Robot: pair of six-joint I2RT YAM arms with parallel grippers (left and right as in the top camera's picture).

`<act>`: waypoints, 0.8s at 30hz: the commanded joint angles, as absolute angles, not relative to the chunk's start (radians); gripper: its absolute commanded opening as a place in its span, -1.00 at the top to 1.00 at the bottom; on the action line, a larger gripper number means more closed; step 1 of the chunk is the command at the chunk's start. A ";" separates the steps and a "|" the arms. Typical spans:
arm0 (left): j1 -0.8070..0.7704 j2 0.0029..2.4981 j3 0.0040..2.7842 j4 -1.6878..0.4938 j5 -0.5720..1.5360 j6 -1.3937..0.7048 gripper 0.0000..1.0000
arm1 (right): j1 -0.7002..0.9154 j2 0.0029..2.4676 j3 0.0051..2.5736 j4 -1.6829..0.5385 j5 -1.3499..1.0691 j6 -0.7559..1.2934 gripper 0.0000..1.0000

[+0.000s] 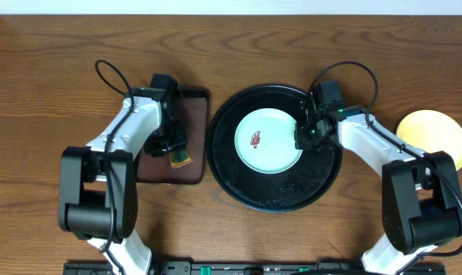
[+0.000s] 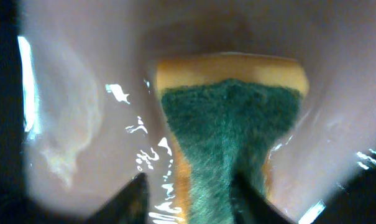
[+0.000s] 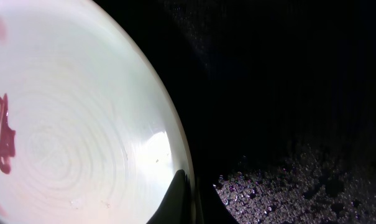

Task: Clean dirty plates on tray and stack at the side
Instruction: 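Dip the sponge in the tray water with the left gripper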

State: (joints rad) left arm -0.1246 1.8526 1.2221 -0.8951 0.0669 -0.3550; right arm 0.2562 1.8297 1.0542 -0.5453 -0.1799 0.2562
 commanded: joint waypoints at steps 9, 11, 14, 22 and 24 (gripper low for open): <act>-0.141 1.816 1.205 -0.844 0.118 -0.409 0.17 | 0.243 1.831 1.041 -0.560 -0.140 0.257 0.98; -0.141 1.824 1.177 -0.815 0.115 -0.468 0.19 | 0.243 1.831 1.041 -0.560 -0.140 0.257 0.98; -0.141 1.844 1.163 -0.796 0.112 -0.501 0.28 | 0.243 1.831 1.041 -0.560 -0.140 0.257 0.98; -0.141 1.909 1.163 -0.766 0.089 -0.471 0.85 | 0.243 1.831 1.041 -0.561 -0.140 0.257 0.98; -0.141 1.900 1.171 -0.765 0.090 -0.409 0.85 | 0.243 1.831 1.041 -0.562 -0.140 0.258 0.98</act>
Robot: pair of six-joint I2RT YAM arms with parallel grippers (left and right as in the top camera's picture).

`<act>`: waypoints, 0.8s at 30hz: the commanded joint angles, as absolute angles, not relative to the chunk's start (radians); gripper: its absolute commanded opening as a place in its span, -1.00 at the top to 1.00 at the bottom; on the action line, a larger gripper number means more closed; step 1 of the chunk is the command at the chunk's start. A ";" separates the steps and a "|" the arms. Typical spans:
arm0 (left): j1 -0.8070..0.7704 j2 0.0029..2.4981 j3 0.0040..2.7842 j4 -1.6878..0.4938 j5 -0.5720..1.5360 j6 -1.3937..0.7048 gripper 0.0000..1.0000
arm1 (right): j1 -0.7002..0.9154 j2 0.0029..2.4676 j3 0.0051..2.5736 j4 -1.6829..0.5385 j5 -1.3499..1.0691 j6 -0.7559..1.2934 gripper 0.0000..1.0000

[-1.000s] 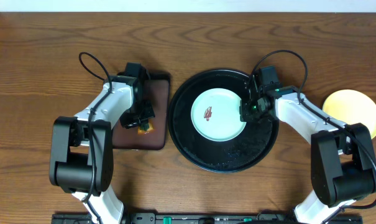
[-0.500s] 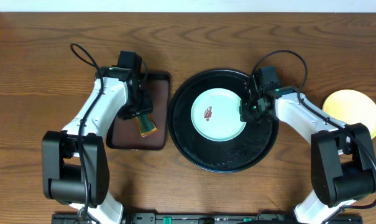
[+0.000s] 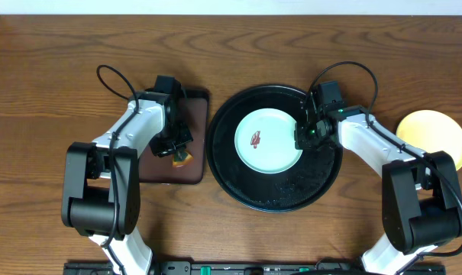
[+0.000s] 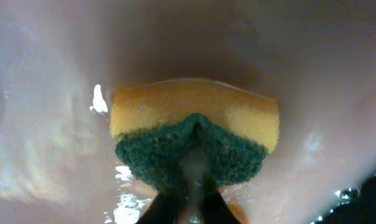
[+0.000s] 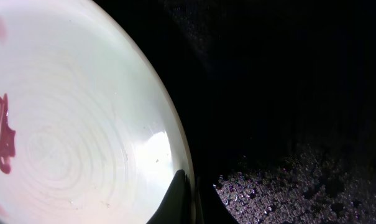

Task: Clean dirty plates on tray and stack at the side
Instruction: 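Dip the sponge in the tray water with the left gripper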

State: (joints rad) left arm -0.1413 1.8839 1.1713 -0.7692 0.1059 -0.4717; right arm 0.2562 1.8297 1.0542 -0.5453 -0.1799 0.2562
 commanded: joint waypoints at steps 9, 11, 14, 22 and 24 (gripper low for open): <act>-0.141 1.830 1.334 -0.949 0.059 -0.193 0.85 | 0.243 1.831 1.041 -0.561 -0.140 0.258 0.98; -0.141 1.823 1.334 -0.944 0.059 -0.183 0.85 | 0.243 1.831 1.041 -0.561 -0.140 0.258 0.98; -0.141 1.834 1.303 -0.899 0.059 -0.183 0.85 | 0.243 1.831 1.041 -0.561 -0.140 0.258 0.98; -0.141 1.869 1.200 -0.764 0.058 -0.183 0.85 | 0.243 1.831 1.041 -0.561 -0.140 0.257 0.98; -0.141 1.869 1.195 -0.746 0.056 -0.183 0.85 | 0.243 1.831 1.041 -0.561 -0.140 0.257 0.98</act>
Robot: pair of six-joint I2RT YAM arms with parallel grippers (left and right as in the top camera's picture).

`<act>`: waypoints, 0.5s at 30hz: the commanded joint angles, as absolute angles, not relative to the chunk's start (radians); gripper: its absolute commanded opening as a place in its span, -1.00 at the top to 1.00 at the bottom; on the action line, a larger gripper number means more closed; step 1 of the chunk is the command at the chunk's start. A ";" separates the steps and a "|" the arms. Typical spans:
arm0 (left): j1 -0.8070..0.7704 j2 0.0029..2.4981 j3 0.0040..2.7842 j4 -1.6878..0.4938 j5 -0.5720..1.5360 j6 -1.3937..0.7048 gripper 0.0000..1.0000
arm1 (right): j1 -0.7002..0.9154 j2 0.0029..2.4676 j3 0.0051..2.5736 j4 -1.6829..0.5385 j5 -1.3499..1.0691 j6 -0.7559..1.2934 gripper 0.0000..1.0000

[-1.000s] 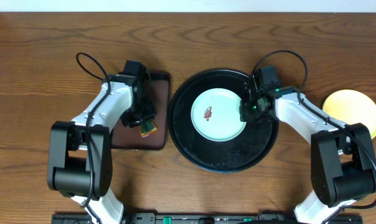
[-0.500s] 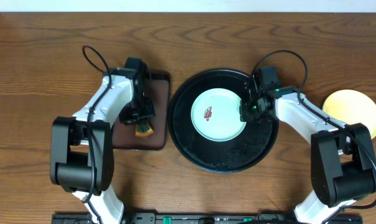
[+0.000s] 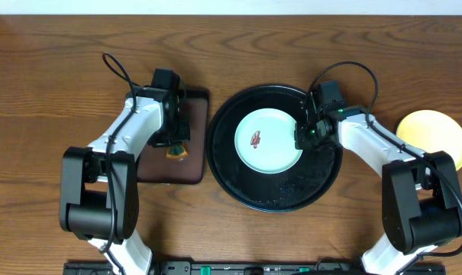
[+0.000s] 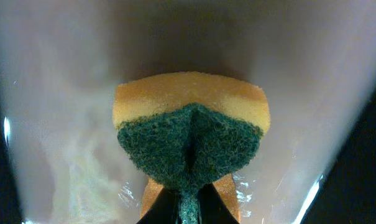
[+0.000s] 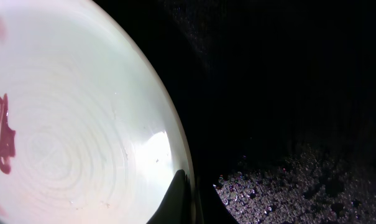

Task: Clean dirty plates on tray and stack at the side
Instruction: 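Dip the sponge in the tray water with the left gripper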

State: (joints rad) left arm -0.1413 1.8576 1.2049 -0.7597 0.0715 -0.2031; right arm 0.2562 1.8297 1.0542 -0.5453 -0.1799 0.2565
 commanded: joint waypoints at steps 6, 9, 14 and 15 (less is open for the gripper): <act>-0.141 1.868 1.253 -0.817 0.050 -0.176 0.85 | 0.243 1.831 1.041 -0.561 -0.140 0.257 0.98; -0.141 1.866 1.321 -0.886 0.051 -0.176 0.85 | 0.243 1.831 1.041 -0.560 -0.140 0.257 0.98; -0.141 1.869 1.279 -0.855 0.051 -0.177 0.85 | 0.243 1.831 1.041 -0.561 -0.140 0.257 0.98; -0.141 1.869 1.254 -0.827 0.046 -0.177 0.85 | 0.243 1.831 1.041 -0.561 -0.140 0.257 0.98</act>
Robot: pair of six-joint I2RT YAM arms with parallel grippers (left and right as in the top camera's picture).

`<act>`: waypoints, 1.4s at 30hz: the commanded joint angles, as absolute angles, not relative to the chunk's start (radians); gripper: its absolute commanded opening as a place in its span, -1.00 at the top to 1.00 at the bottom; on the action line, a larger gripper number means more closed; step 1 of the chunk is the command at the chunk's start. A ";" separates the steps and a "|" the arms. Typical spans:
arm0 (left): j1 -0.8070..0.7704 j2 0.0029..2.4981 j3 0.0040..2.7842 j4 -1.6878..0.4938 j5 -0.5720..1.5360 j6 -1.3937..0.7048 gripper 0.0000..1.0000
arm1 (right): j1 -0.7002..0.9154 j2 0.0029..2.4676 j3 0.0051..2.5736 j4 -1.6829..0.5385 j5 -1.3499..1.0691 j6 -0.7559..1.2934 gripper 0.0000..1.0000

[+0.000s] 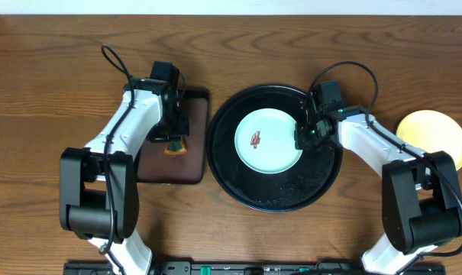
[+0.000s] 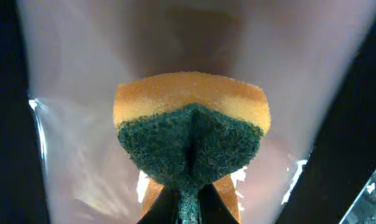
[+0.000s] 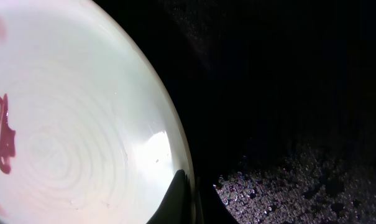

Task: Clean dirty plates on tray and stack at the side
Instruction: 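Dip the sponge in the tray water with the left gripper, then scrub the pale green plate's red sauce with the sponge in the left gripper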

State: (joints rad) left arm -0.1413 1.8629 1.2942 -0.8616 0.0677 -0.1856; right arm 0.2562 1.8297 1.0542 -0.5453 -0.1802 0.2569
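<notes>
A pale green plate [image 1: 266, 140] with a red smear [image 1: 256, 139] lies in the round black tray [image 1: 322, 179]. My right gripper [image 1: 303, 134] is shut on the plate's right rim [image 3: 181, 149], one finger [image 3: 178, 196] resting on the plate's inside. A yellow sponge with a green scouring face [image 2: 191, 137] hangs in my left gripper [image 2: 188, 202], which is shut on it above the brown rectangular tray [image 1: 158, 169]. From overhead the sponge [image 1: 175, 147] shows just below the left gripper [image 1: 172, 136].
A yellow plate [image 1: 434, 134] sits on the wooden table at the far right. Water drops cover the black tray's floor [image 3: 287, 180] near the right gripper. The brown tray's surface [image 2: 82, 162] is wet and shiny.
The left gripper has risen a little with the sponge and shifted slightly toward the far side of the brown tray. The right gripper and the green plate have not moved.
The left gripper stood open around the sponge on the brown tray. Then it was shut on the sponge, pinching it. Later it held the sponge above the wet tray, and now a little higher. The right gripper stayed shut on the green plate's rim throughout.
</notes>
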 commanded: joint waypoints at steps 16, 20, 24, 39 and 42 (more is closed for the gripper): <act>-0.156 1.849 1.540 -1.098 0.057 -0.199 0.85 | 0.243 1.831 1.041 -0.559 -0.140 0.257 0.98; -0.202 1.829 1.608 -1.092 0.192 -0.206 0.85 | 0.243 1.831 1.041 -0.556 -0.140 0.257 0.98; -0.277 1.838 1.606 -1.032 0.258 -0.297 0.85 | 0.243 1.831 1.041 -0.554 -0.139 0.258 0.98; -0.596 2.065 1.605 -0.730 0.339 -0.519 0.85 | 0.273 1.831 1.040 -0.550 -0.136 0.276 0.98; -0.623 2.132 1.605 -0.679 0.419 -0.519 0.85 | 0.273 1.831 1.040 -0.551 -0.136 0.276 0.98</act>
